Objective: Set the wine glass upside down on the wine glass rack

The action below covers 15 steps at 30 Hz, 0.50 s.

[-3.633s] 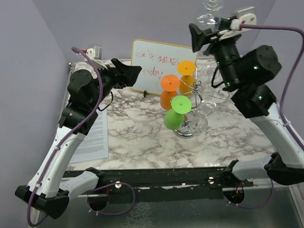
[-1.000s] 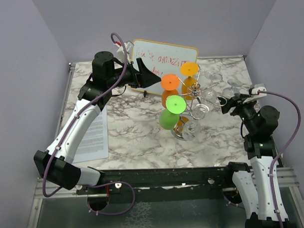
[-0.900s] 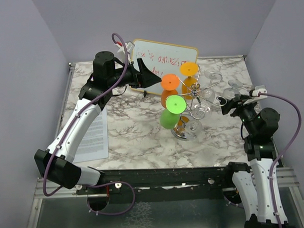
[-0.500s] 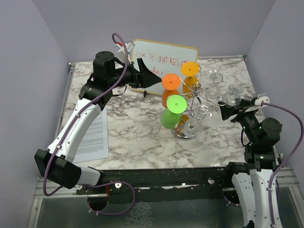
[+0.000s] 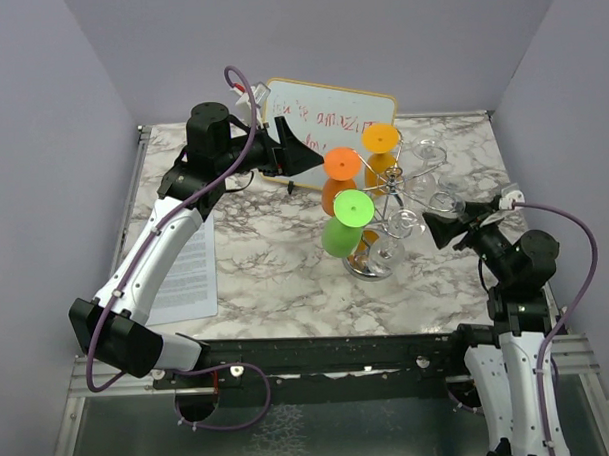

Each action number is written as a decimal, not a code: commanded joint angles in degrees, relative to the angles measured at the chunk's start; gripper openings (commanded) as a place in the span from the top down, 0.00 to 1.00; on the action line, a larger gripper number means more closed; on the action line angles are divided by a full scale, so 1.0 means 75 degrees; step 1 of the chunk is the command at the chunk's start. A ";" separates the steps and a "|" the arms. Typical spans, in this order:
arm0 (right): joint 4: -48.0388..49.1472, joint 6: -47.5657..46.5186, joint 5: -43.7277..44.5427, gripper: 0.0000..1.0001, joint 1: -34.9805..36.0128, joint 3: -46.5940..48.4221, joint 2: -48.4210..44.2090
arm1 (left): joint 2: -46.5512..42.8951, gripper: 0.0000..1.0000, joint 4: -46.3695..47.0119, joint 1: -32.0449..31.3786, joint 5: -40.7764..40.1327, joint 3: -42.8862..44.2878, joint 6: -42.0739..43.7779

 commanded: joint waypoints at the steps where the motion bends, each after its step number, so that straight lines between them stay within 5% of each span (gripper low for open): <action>1: 0.0478 -0.0025 -0.1027 0.99 0.0010 0.0198 0.0273 | -0.0048 0.15 0.0084 0.0029 0.0197 0.0147 0.0051; 15: 0.0631 -0.0118 -0.2069 0.97 0.0016 0.0393 0.0407 | 0.0043 0.15 0.0069 0.0029 0.0143 0.0136 0.0066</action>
